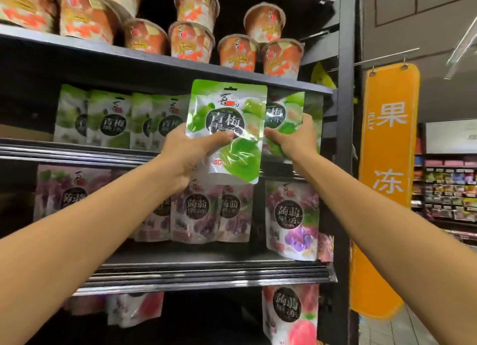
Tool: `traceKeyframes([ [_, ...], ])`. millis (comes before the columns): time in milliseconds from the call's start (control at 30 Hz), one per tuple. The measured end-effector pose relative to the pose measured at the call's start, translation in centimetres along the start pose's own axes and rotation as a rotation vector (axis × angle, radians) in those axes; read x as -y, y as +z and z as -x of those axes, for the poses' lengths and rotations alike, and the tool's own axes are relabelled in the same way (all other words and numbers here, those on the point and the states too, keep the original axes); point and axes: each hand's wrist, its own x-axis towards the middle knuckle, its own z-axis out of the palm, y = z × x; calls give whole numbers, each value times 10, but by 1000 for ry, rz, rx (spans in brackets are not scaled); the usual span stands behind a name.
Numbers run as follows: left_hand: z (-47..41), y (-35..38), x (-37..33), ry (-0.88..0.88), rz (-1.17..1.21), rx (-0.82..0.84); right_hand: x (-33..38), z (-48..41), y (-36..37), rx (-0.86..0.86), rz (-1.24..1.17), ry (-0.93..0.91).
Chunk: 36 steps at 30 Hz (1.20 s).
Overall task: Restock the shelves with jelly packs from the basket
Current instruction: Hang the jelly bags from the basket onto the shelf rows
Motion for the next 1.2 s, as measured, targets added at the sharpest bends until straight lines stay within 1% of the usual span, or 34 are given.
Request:
traceKeyframes([
  [67, -5, 7, 1, -10, -13, -35, -6, 4, 0, 47, 28, -21],
  [267, -20, 21, 5, 3, -28, -131, -19, 9, -17, 152, 103, 18],
  [333, -25, 24, 4, -7, -42, -134, -20, 12, -22, 152, 146, -1],
  [433, -33, 30, 0, -12, -56, -143, -22, 18, -27, 130, 221, -95],
  [567, -42, 38, 1, -25, -73, -129, -22, 18, -33, 102, 251, -179],
  [700, -49, 44, 7, -55, -69, -152, -21, 18, -29, 127, 368, -150],
  [833, -54, 45, 9, -31, -86, -128, -23, 17, -28, 150, 399, -124],
  [900, -55, 44, 9, -28, -90, -97, -22, 19, -28, 69, 334, -166],
  [967, -58, 44, 10, -26, -85, -76, -17, 25, -28, -71, 261, -285],
  [1000, -58, 43, 10, -28, -91, -74, -12, 28, -27, -84, 231, -326],
  [1033, -58, 44, 9, -31, -98, -73, -7, 30, -26, -40, 200, -329],
  [1067, -58, 44, 9, -36, -105, -69, -1, 33, -24, 38, 181, -299],
  [1133, -58, 45, 8, -46, -133, -56, 9, 34, -18, 205, 165, -192],
  [1200, -59, 46, 9, -41, -148, -52, 15, 31, -12, 279, 112, -108],
])
